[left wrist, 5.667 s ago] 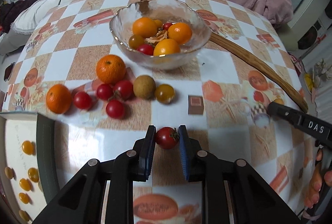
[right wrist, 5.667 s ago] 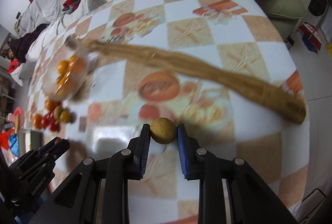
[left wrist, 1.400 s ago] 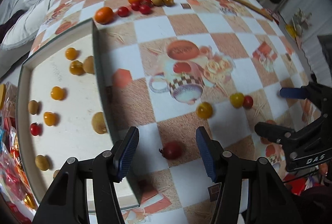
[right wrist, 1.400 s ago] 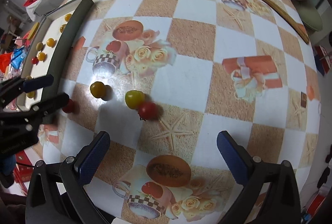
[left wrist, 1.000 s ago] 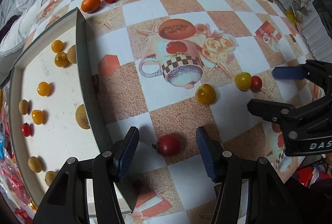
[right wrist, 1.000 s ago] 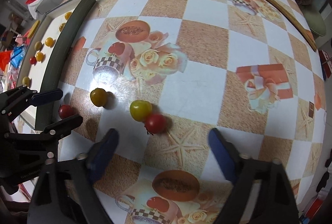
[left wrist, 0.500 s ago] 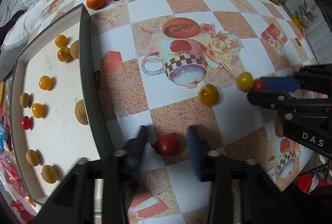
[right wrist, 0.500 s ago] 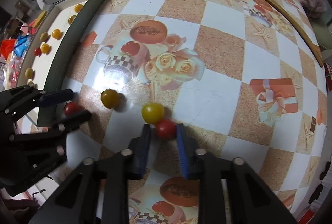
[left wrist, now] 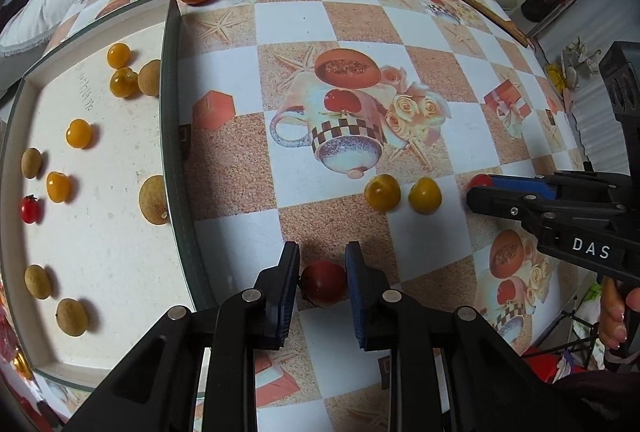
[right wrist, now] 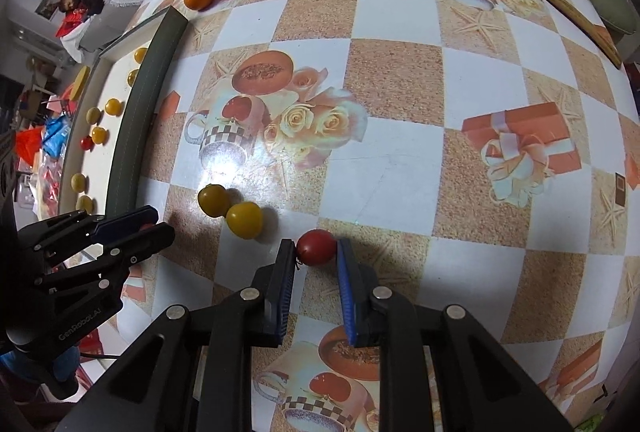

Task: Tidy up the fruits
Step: 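Carry both red tomatoes over the white tray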

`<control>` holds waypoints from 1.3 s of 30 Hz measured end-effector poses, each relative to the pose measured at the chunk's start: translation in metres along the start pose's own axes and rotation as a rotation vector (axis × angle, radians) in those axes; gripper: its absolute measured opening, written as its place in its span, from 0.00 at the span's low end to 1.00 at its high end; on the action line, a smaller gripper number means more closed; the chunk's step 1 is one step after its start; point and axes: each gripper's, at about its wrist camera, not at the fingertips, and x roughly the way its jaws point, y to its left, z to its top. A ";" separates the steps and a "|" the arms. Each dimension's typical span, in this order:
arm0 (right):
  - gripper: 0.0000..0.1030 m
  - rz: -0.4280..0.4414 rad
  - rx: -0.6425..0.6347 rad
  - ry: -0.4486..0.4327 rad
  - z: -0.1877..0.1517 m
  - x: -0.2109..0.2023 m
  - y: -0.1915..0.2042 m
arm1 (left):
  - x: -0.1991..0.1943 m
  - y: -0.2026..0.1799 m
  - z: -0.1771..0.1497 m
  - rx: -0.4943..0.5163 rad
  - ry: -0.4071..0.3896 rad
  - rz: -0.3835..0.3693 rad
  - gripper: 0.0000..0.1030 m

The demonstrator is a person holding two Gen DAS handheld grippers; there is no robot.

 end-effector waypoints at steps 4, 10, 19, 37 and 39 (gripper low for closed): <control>0.22 0.005 0.002 0.002 0.000 -0.002 0.000 | -0.007 0.001 -0.001 -0.008 -0.011 -0.007 0.24; 0.22 0.009 -0.020 -0.005 0.005 -0.005 0.007 | -0.019 0.008 0.000 -0.029 -0.034 -0.009 0.24; 0.22 0.016 -0.070 -0.017 0.021 -0.009 0.027 | -0.035 0.019 0.008 -0.079 -0.084 -0.005 0.24; 0.22 0.079 -0.236 -0.013 0.065 0.001 0.105 | -0.063 0.104 -0.003 -0.277 -0.171 0.110 0.24; 0.22 0.082 -0.256 -0.016 0.070 0.002 0.115 | -0.062 0.114 -0.004 -0.297 -0.171 0.121 0.24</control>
